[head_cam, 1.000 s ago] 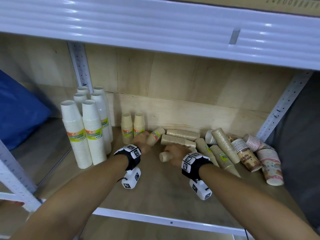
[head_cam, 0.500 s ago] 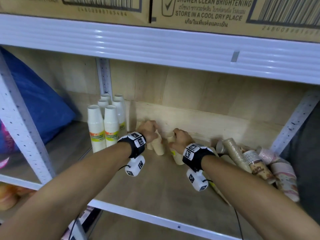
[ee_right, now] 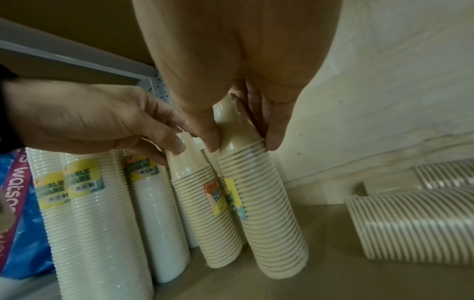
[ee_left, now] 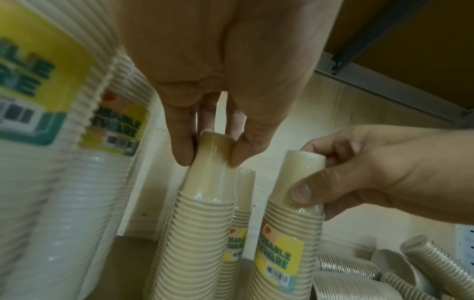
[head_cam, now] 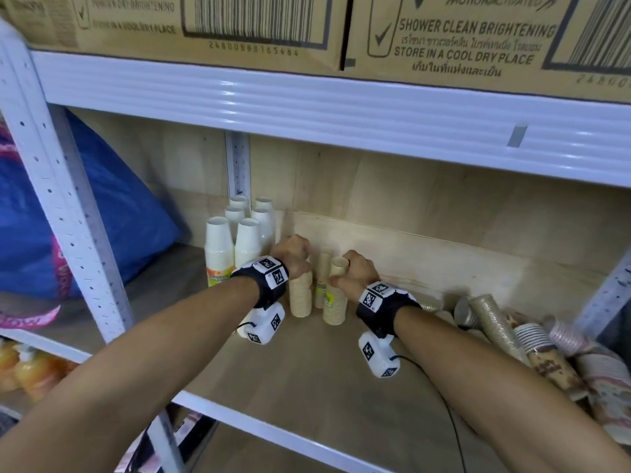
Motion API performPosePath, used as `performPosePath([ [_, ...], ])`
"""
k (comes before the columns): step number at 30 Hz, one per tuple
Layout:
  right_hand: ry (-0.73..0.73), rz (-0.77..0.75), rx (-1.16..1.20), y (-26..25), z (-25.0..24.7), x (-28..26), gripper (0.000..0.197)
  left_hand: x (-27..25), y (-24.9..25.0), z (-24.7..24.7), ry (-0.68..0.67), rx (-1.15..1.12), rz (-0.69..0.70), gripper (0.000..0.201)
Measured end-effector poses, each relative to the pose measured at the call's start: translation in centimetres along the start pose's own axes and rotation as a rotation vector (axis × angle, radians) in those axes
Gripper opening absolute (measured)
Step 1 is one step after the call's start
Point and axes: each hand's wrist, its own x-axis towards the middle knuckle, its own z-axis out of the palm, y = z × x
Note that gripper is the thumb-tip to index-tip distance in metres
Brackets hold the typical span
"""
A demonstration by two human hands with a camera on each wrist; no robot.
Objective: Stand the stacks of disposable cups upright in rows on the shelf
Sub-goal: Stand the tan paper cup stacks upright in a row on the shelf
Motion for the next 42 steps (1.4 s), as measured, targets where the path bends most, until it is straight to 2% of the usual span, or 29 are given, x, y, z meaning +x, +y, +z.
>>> performPosePath([
  [3, -0.033, -0.002, 0.015, -0.4, 0.8, 0.3, 0.051, 0.0, -0.2, 0.1, 0.004, 0.027, 0.011, 0.035],
  [8, -0.057, -0.024, 0.031, -0.8, 2.1, 0.9, 0.054, -0.2, -0.4, 0.9, -0.032, 0.103, 0.056, 0.024],
  [15, -0.071, -0.045, 0.025, -0.6, 2.8, 1.3, 0.054, 0.3, -0.6, 1.2, -0.015, 0.067, 0.044, 0.017],
  [20, -0.019, -0.060, 0.019, -0.6, 2.6, 1.6, 0.051, 0.5, -0.7, 1.1, 0.003, 0.042, -0.014, 0.026],
  [28, -0.039, -0.099, -0.054, -0.6, 2.5, 2.1, 0.043, 0.3, -0.4, 2.0, 0.030, 0.023, -0.015, 0.042],
  [32, 0.014, -0.069, -0.073, -0.5, 2.2, 2.2, 0.045, 0.2, -0.3, 2.3, 0.051, 0.040, -0.040, 0.043],
  [35, -0.011, -0.087, -0.084, -0.5, 2.1, 2.4, 0.045, 0.3, -0.1, 2.3, 0.029, 0.046, -0.028, 0.041],
  [38, -0.035, -0.109, -0.075, -0.5, 2.0, 2.4, 0.048, 0.3, 0.0, 2.3, 0.018, 0.073, -0.015, 0.048],
  [42, -0.008, -0.087, -0.069, -0.5, 2.1, 2.5, 0.048, 0.3, 0.0, 2.4, 0.052, 0.101, -0.004, 0.040],
])
